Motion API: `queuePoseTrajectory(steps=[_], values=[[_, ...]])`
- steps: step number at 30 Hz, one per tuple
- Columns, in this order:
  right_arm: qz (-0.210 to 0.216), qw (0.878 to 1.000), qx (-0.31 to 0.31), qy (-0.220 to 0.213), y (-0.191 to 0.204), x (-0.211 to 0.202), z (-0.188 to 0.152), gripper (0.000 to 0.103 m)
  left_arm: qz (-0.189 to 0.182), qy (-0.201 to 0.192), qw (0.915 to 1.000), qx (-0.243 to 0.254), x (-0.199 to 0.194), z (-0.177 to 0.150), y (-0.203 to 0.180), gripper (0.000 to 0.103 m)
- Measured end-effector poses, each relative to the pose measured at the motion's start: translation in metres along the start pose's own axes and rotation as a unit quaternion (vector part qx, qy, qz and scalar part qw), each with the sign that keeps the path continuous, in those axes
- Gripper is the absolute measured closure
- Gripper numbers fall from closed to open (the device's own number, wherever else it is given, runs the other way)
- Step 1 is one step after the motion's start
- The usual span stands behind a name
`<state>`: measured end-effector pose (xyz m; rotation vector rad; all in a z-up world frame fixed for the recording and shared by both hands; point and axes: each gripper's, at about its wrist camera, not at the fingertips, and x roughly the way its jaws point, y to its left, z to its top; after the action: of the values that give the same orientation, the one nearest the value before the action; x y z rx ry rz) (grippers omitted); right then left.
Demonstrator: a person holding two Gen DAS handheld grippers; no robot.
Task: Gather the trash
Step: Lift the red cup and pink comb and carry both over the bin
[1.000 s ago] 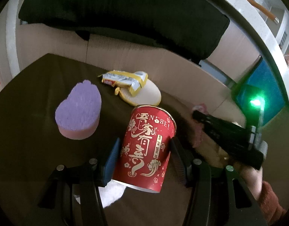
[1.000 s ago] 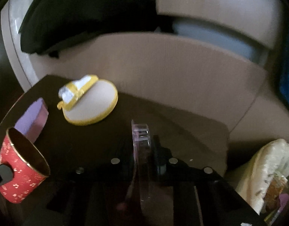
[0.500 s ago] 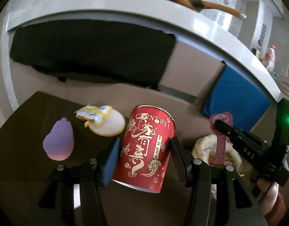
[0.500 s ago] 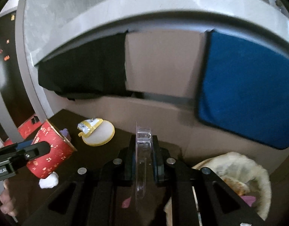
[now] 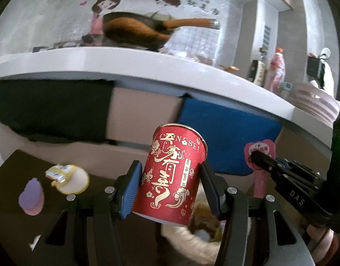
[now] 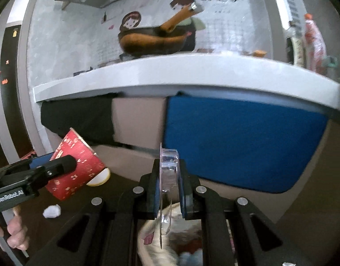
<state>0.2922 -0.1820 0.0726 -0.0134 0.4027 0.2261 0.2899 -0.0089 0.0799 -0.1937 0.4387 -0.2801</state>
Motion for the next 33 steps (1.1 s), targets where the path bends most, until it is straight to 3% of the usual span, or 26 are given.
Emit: queuePoseTrajectory(steps=[8, 14, 33], values=[[-0.021, 0.999, 0.012, -0.025, -0.043, -0.038, 0.001, 0.090, -0.013, -0.025, 0.9995, 0.012, 0.001, 0.002, -0.049, 0.048], [-0.024, 0.999, 0.027, -0.024, -0.064, -0.045, -0.011, 0.090, -0.014, -0.002, 0.9996, 0.024, 0.016, -0.016, -0.067, 0.048], [0.000, 0.995, 0.084, 0.054, -0.094, 0.017, -0.079, 0.090, 0.003, 0.082, 0.9964, 0.021, 0.087, -0.073, -0.057, 0.048]])
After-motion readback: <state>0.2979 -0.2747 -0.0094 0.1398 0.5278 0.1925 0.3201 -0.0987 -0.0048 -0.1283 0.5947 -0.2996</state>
